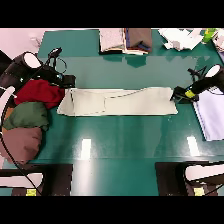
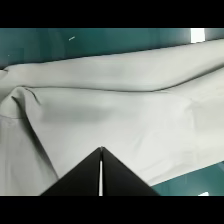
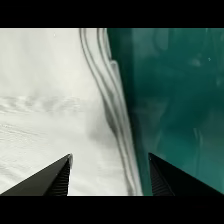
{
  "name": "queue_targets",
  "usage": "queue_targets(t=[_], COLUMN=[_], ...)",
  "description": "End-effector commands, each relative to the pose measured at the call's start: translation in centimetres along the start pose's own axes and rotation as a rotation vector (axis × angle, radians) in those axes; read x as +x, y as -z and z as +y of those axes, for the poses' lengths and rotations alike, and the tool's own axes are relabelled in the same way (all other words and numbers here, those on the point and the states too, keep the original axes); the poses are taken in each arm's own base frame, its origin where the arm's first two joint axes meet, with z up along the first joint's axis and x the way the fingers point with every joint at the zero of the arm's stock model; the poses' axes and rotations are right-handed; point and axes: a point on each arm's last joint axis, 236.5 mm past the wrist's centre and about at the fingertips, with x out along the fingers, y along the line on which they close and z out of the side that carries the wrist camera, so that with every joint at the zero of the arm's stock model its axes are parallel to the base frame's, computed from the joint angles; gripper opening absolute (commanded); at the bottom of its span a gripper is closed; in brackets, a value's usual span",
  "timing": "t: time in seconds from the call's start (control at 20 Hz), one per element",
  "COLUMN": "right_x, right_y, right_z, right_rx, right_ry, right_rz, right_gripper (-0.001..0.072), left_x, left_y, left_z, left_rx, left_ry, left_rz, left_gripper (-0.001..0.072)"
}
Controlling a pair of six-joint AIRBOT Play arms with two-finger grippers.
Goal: Fold the shirts.
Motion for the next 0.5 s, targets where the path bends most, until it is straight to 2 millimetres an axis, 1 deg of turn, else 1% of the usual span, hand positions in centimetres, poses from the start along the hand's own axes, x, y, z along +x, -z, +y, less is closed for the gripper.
queue_targets(t=[0.0,0.05,0.1,0.15,0.2,0.25,0.3,0.35,0.45], right_x=[2.5,2.7,2.7,2.6,2.5,2.4,2.3,2.1,1.1], right_y=[0.8,0.7,0.5,0.3,0.1,0.0,0.0,0.0,0.3], right_z=[1.1,1.5,1.8,2.0,2.3,2.6,2.7,2.8,3.1], right_rx=[-0.005,-0.005,-0.014,-0.027,-0.045,-0.061,-0.081,-0.099,-0.135], right_ry=[-0.005,-0.003,-0.003,0.006,0.014,0.021,0.038,0.054,0.084], right_rz=[0.046,0.049,0.049,0.044,0.039,0.035,0.037,0.041,0.063], right_gripper=[0.0550,0.0519,0.0506,0.0455,0.0350,0.0222,0.0047,0.0015,0.0015], left_x=[0.0,0.0,0.0,0.0,0.0,0.0,0.1,0.3,1.0], left_y=[0.2,0.3,0.4,0.5,0.6,0.5,0.6,0.6,0.6], left_z=[-0.5,-0.5,-0.6,-0.6,-0.6,-0.7,-0.9,-1.7,-4.0], left_rx=[-0.009,-0.010,-0.009,-0.009,-0.009,-0.009,-0.004,0.012,0.063], left_ry=[0.023,0.023,0.024,0.024,0.025,0.027,0.028,0.034,0.048], left_rz=[0.009,0.014,0.018,0.023,0.025,0.023,0.024,0.024,0.008], left_gripper=[0.0023,0.0023,0.0023,0.0023,0.0023,0.0023,0.0023,0.0023,0.0022])
